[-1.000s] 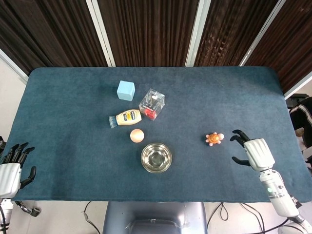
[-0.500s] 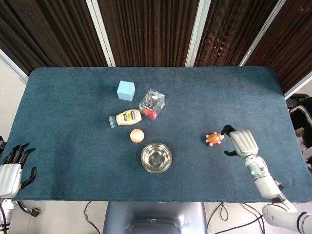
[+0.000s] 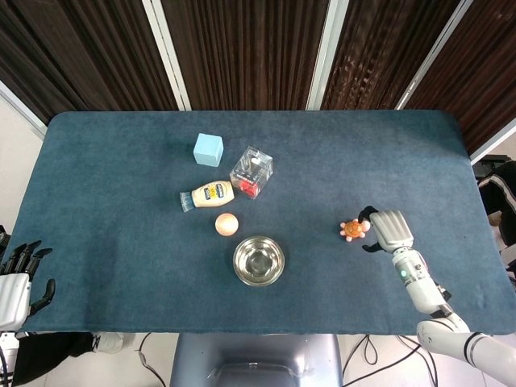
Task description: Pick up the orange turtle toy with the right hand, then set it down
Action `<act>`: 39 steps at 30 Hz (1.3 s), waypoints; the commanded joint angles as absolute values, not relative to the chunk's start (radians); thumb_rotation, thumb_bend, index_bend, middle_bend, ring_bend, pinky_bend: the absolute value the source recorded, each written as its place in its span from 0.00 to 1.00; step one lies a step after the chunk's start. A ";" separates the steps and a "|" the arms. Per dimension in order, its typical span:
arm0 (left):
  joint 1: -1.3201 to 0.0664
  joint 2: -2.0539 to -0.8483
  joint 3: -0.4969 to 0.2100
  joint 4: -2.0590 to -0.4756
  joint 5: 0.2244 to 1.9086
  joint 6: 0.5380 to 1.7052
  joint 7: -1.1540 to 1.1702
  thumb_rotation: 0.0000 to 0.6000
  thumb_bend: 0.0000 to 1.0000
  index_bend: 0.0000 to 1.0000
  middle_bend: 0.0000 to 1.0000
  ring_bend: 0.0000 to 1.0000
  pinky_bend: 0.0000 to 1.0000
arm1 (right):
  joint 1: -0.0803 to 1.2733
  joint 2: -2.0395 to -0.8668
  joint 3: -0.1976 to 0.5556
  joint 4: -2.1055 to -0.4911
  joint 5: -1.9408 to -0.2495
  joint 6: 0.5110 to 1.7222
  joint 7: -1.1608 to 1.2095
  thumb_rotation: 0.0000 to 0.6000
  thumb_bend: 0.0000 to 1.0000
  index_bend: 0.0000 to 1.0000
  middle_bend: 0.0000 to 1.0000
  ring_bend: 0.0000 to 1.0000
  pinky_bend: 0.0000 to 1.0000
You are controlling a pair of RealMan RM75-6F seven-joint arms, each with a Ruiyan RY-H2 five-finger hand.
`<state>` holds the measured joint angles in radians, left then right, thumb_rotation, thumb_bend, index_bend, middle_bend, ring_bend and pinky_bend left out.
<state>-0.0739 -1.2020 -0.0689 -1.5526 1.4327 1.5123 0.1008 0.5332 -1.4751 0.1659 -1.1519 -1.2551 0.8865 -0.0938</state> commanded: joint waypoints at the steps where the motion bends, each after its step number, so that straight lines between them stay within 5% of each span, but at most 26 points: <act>1: -0.072 -1.201 -0.071 -1.557 1.427 1.513 0.112 1.00 0.44 0.23 0.12 0.09 0.29 | 0.545 -1.501 0.163 -1.117 -1.262 0.882 -0.064 1.00 0.12 0.53 0.41 0.97 0.93; 23: -0.067 -1.203 -0.071 -1.554 1.417 1.505 0.109 1.00 0.44 0.23 0.12 0.09 0.29 | 0.573 -1.614 0.142 -0.951 -1.329 0.922 0.058 1.00 0.21 0.61 0.47 0.98 0.93; 30: -0.066 -1.202 -0.073 -1.556 1.416 1.507 0.108 1.00 0.44 0.23 0.12 0.09 0.29 | 0.571 -1.628 0.131 -0.923 -1.344 0.937 0.065 1.00 0.44 0.65 0.51 0.99 0.94; 35: -0.067 -1.201 -0.074 -1.557 1.413 1.503 0.108 1.00 0.44 0.23 0.12 0.09 0.29 | 0.565 -1.638 0.126 -0.907 -1.369 0.977 0.086 1.00 0.91 0.73 0.58 1.00 0.96; 39: -0.067 -1.200 -0.074 -1.560 1.412 1.502 0.111 1.00 0.44 0.23 0.12 0.09 0.29 | 0.560 -1.638 0.120 -0.905 -1.403 1.020 0.143 1.00 1.00 0.83 0.63 1.00 0.97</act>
